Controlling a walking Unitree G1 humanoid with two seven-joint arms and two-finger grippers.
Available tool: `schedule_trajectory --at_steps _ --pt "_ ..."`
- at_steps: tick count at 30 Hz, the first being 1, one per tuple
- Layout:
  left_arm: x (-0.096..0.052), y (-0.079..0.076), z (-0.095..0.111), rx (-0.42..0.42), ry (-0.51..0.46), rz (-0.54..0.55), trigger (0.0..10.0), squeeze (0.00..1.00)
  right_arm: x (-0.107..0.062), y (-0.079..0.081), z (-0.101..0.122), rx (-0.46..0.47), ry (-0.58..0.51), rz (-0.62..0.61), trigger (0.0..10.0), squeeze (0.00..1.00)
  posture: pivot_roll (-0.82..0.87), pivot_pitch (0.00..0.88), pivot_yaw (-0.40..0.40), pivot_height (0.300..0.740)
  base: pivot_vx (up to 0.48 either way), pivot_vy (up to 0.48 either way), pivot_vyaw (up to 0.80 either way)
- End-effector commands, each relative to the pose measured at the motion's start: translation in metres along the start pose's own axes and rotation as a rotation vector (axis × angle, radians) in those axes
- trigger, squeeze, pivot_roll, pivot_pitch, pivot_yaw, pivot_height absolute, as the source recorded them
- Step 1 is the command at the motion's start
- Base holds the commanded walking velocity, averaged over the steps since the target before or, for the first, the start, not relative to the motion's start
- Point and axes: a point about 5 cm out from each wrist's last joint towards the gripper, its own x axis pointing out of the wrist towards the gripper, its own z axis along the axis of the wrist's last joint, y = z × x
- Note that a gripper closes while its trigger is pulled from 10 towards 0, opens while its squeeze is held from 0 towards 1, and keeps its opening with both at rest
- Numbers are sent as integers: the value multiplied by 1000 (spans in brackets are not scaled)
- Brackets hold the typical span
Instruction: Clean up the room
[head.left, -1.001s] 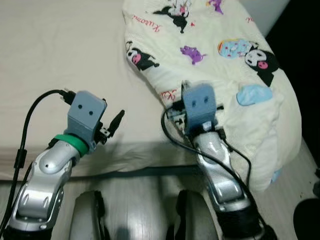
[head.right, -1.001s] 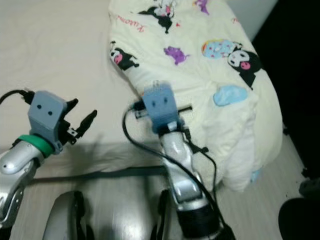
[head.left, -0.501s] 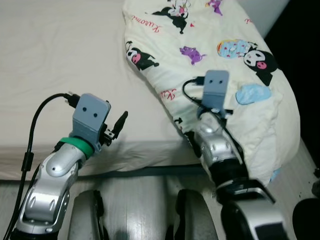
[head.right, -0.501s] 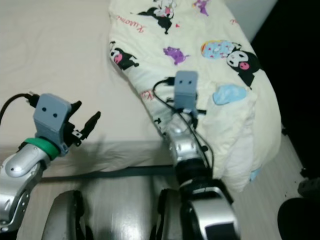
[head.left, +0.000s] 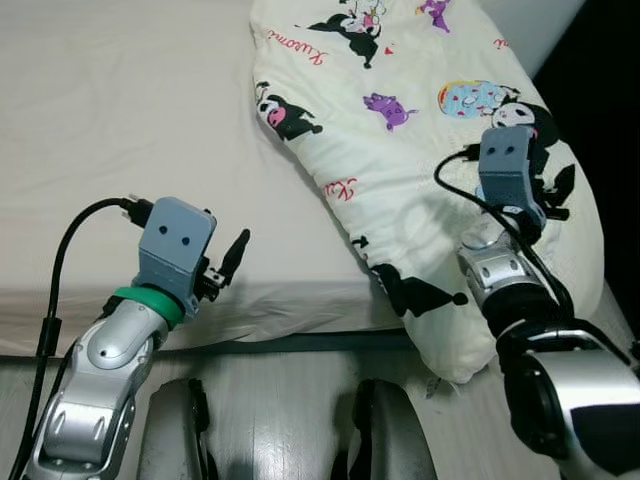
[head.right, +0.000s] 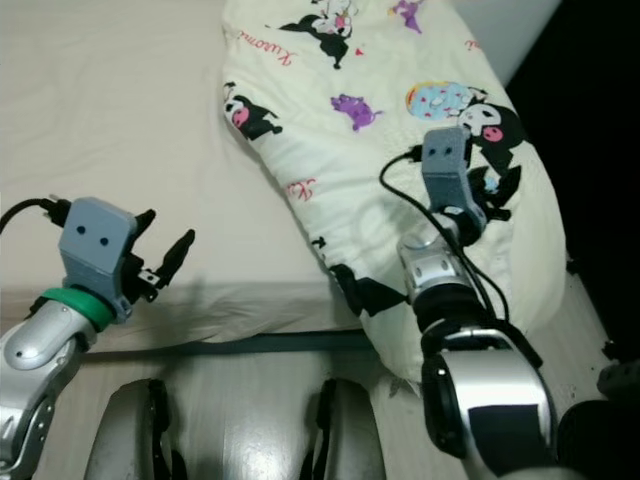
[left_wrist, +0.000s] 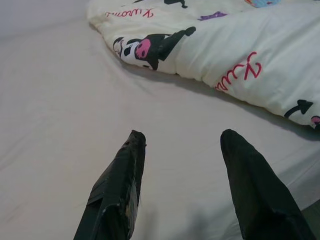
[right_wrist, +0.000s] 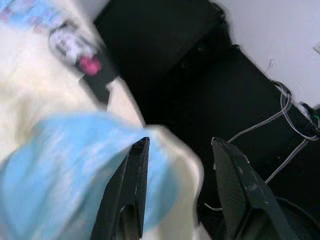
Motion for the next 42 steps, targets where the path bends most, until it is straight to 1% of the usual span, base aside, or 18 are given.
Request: schedule_trajectory --at_steps 1,6,9,13,15,17,20,22,25,30,32,33,34,37,38,39,41,42 --pt "-3 -4 -3 -8 19 -8 10000 0 -6 7 -20 -66 65 66 10000 0 156 255 -67 555 0 0 0" --pt "-3 -3 -3 -14 23 -7 10000 0 -18 19 -39 -29 198 196 10000 0 158 255 -61 555 0 0 0" --pt "-4 -2 -4 -19 28 -8 10000 0 -46 51 -43 20 263 502 10000 0 156 254 -57 555 0 0 0" --pt "-4 -2 -4 -22 30 -7 10000 0 -69 70 -40 26 262 710 10000 0 154 253 -55 555 0 0 0" --pt "-4 -2 -4 -24 30 -8 10000 0 -91 87 -32 25 225 890 10000 0 144 253 -52 555 0 0 0" --pt "-4 -2 -4 -24 30 -8 10000 0 -91 87 -32 25 225 890 10000 0 144 253 -52 555 0 0 0" --pt "-3 -2 -3 -26 29 -12 10000 0 -117 103 -21 10 149 1052 10000 0 128 254 -53 555 0 0 0" --pt "-3 -2 -3 -26 29 -12 10000 0 -117 103 -21 10 149 1052 10000 0 128 254 -53 555 0 0 0" --pt "0 -4 -2 -31 21 -21 10000 0 -152 114 -20 -3 13 1274 10000 0 113 245 -54 555 0 0 0" --pt "0 -3 0 -28 13 -23 10000 0 -177 87 -55 -31 -30 1412 10000 0 105 237 -62 555 0 0 0" --pt "1 0 1 -23 8 -20 10000 0 -191 55 -79 -59 -25 1460 10000 0 106 234 -62 555 0 0 0" --pt "1 0 1 -23 8 -20 10000 0 -191 55 -79 -59 -25 1460 10000 0 106 234 -62 555 0 0 0" --pt "1 2 1 -21 7 -19 10000 0 -198 34 -84 -46 -55 1479 10000 0 100 231 -60 555 0 0 0" --pt "1 3 1 -17 8 -19 10000 0 -203 16 -83 -13 -96 1509 10000 0 92 228 -57 555 0 0 0" --pt "2 3 0 -14 8 -25 10000 0 -207 0 -67 140 -166 1540 10000 0 77 220 -50 555 0 0 0" --pt "2 3 0 -14 8 -25 10000 0 -207 0 -67 140 -166 1540 10000 0 77 220 -50 555 0 0 0" --pt "5 1 0 -15 1 -41 10000 0 -200 -22 -34 459 -271 1546 10000 0 75 211 -43 555 0 0 0" --pt "5 1 0 -15 1 -41 10000 0 -200 -22 -34 459 -271 1546 10000 0 75 211 -43 555 0 0 0"
